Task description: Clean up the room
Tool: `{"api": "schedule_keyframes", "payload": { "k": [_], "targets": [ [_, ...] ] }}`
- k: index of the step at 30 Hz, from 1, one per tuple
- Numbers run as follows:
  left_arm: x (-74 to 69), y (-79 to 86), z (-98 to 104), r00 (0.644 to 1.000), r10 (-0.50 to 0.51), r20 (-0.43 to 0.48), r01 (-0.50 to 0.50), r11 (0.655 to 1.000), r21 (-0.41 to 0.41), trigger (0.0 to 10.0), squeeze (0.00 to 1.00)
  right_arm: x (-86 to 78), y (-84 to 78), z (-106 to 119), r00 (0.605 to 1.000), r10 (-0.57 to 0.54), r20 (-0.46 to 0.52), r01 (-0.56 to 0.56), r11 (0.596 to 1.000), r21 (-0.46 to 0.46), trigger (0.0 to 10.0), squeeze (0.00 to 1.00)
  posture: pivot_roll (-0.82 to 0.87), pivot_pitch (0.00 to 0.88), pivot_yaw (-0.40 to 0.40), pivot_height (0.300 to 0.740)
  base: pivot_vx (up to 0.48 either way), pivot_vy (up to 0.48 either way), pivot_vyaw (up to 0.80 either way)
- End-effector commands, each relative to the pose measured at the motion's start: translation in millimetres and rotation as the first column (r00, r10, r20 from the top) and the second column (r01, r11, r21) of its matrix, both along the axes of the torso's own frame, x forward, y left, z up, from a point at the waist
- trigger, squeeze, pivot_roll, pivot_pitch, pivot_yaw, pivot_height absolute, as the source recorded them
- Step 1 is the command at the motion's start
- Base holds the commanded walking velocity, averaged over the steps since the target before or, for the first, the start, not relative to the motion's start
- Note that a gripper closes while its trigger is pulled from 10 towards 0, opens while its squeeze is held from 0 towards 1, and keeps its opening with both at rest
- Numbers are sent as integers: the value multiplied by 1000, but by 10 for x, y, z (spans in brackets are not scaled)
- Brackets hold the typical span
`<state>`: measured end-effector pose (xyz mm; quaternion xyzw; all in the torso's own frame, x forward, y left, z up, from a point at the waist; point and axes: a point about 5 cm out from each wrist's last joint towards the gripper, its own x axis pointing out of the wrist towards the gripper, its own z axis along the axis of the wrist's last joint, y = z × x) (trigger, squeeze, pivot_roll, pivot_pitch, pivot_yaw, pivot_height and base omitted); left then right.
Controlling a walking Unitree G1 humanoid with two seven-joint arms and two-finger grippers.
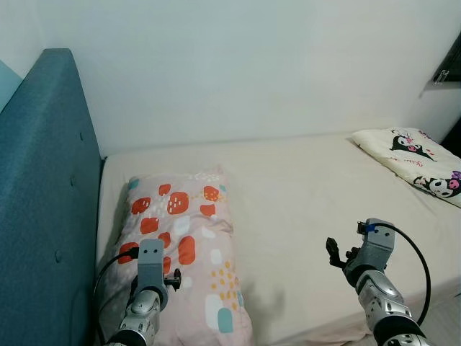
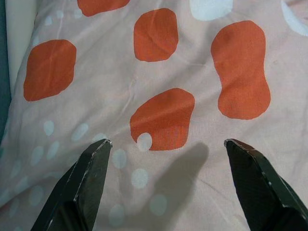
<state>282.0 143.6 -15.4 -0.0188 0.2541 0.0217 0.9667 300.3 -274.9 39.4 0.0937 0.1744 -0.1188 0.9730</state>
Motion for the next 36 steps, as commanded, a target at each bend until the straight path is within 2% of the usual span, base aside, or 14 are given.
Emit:
{"api": "schedule_keyframes", "payload": {
  "k": [1, 7, 20, 29, 36],
  "targets": [
    [-16, -80, -23, 999, -25, -21, 25, 1000, -8, 10000, 0, 19, -1, 26, 1000, -6, 10, 6, 1000, 3, 10000, 0, -27, 23, -104, 740, 0, 0, 0],
    [-17, -88, -24, 999, -28, -23, 28, 1000, -9, 10000, 0, 17, -7, 25, 1000, -6, 8, 6, 1000, 3, 10000, 0, -26, 23, -105, 740, -120, 0, 0],
    [-23, -111, -33, 999, -45, -31, 45, 999, 4, 10000, 0, 67, -12, 76, 1000, 6, 6, -6, 1000, -25, 10000, 0, -26, 3, -104, 740, -321, 0, 0],
    [-41, -180, -40, 991, -132, -25, 132, 991, -13, 10000, 0, 74, 18, 71, 1000, 7, 13, -7, 1000, -15, 10000, 0, -21, 3, -104, 740, 0, 0, 0],
    [-73, -284, -53, 984, -179, -18, 178, 983, -37, 10000, 0, 62, 31, 50, 1000, 8, 6, -8, 1000, -10, 10000, 0, -20, 16, -106, 740, 0, -462, 0]
  ]
}}
